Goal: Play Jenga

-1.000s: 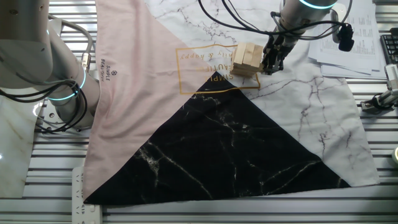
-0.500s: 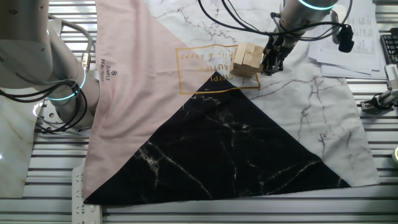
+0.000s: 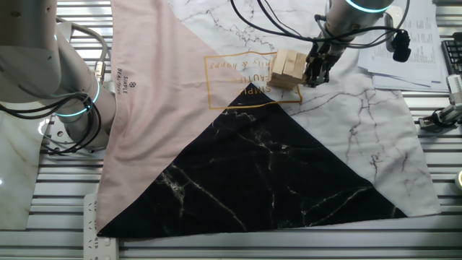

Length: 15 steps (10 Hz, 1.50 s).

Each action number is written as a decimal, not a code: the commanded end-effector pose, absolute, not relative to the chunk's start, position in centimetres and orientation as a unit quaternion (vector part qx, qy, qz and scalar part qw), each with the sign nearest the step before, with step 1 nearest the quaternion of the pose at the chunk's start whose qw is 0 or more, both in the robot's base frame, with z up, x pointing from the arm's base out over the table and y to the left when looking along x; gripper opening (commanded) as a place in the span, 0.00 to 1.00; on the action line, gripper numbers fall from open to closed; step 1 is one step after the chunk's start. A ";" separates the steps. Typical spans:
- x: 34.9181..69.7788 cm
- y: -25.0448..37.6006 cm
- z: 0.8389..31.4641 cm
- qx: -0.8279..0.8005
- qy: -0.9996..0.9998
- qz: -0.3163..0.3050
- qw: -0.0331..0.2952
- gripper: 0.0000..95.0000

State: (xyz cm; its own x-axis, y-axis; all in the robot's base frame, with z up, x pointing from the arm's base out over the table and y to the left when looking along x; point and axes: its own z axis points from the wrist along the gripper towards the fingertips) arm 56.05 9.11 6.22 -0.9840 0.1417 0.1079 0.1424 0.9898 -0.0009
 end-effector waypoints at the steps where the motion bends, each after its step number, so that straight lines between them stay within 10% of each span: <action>1: 56.0 9.2 6.0 -0.075 -0.996 -0.004 0.055 0.00; 15: 55.5 8.3 6.4 -0.067 -0.996 -0.002 0.065 0.00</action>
